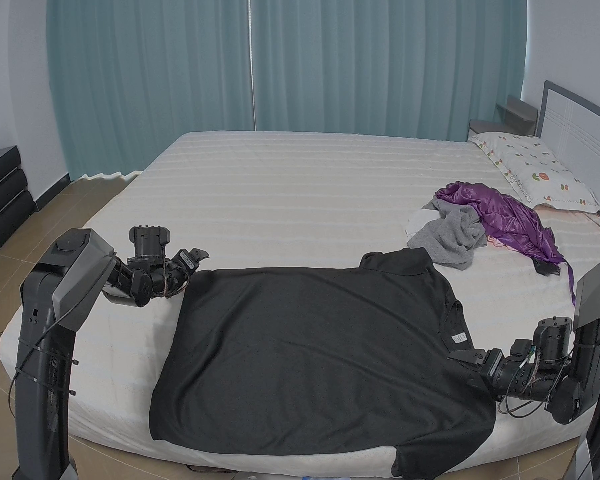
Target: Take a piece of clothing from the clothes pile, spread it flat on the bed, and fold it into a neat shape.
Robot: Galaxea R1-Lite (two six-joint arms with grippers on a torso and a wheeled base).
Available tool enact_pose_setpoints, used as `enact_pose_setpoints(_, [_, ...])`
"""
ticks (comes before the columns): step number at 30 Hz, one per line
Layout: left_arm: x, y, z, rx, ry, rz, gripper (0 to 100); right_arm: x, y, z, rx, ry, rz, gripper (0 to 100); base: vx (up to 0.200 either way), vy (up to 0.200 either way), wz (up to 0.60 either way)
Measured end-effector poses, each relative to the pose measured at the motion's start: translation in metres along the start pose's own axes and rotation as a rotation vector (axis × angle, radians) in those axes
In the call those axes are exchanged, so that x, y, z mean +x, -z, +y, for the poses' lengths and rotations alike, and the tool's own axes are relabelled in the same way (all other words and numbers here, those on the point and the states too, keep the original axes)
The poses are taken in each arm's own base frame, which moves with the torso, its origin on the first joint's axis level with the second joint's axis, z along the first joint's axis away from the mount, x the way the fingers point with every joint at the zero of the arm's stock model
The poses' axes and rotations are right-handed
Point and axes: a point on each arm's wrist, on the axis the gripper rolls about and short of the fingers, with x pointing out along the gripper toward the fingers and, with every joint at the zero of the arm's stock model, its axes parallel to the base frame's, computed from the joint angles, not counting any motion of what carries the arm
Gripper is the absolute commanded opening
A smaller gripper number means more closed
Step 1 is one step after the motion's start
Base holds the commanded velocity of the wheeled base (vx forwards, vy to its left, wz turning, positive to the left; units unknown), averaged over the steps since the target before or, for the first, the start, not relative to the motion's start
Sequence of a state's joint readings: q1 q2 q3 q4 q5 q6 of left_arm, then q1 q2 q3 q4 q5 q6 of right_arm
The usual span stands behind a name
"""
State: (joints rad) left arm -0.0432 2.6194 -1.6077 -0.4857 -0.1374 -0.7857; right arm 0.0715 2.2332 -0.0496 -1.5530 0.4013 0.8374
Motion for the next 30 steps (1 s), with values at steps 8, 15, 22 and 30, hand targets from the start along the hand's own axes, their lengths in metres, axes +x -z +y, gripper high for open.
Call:
enact_pose_setpoints(8, [0.008, 0.001, -0.001, 0.006, -0.037, -0.063, 0, 0.0, 0.0, 0.0, -0.003, -0.002, -0.002, 100, 0.0, 0.0, 0.0])
enact_pose_setpoints(15, [0.013, -0.008, -0.005, -0.039, -0.021, -0.151, 0, 0.001, -0.002, 0.002, -0.007, -0.007, -0.01, 100, 0.0, 0.0, 0.0])
enact_pose_setpoints(22, [0.014, -0.013, -0.004, -0.037, -0.01, -0.169, 0, 0.008, -0.012, 0.011, -0.042, -0.045, -0.068, 100, 0.0, 0.0, 0.0])
enact_pose_setpoints(30, [0.015, -0.022, -0.009, -0.019, 0.007, -0.193, 0, 0.042, -0.04, 0.026, -0.099, -0.067, -0.225, 100, 0.0, 0.0, 0.0])
